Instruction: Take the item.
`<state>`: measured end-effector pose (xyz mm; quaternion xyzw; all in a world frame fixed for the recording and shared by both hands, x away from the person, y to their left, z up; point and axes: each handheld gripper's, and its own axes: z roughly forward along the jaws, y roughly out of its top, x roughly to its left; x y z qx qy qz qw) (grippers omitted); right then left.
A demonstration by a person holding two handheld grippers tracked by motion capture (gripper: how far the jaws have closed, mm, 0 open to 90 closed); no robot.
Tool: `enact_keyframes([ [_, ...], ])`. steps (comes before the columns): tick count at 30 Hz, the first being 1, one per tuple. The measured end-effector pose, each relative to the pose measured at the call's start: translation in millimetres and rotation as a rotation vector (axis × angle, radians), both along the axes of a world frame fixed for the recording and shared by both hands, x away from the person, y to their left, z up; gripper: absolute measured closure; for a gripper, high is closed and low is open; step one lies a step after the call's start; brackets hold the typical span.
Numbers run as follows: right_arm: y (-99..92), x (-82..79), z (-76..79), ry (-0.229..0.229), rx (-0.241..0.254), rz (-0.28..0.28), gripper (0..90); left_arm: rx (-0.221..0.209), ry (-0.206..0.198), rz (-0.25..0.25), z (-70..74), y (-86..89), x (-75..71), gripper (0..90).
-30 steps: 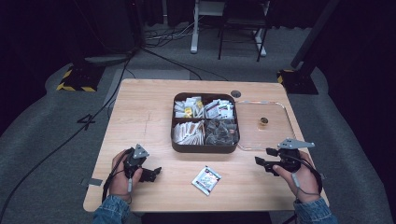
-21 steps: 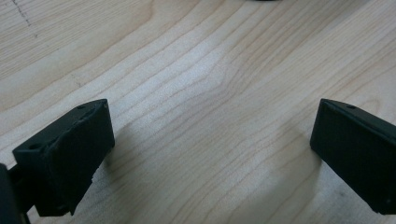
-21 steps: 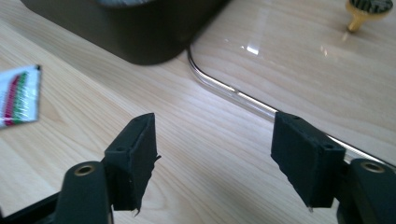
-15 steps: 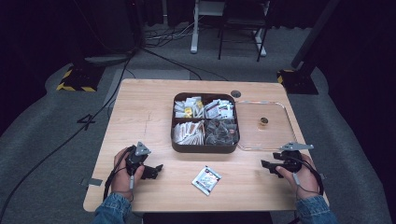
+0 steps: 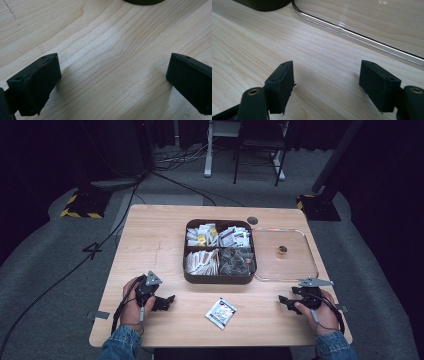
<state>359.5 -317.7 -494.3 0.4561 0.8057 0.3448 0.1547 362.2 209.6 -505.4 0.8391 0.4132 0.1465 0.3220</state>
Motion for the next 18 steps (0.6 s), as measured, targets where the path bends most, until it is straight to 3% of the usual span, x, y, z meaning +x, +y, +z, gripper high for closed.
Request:
enact_keyframes([
  [5, 1.4, -3.0, -4.0, -0.035, -0.013, 0.026, 21.8, 0.000, 0.000, 0.000, 0.0, 0.0, 0.0, 0.1],
  [7, 3.6, -4.3, -10.0, -0.082, -0.036, 0.045, 11.5, 0.000, 0.000, 0.000, 0.0, 0.0, 0.0, 0.1],
  [18, 4.3, -3.8, -10.1, -0.076, -0.037, 0.043, 10.6, 0.000, 0.000, 0.000, 0.0, -0.1, 0.0, 0.1],
])
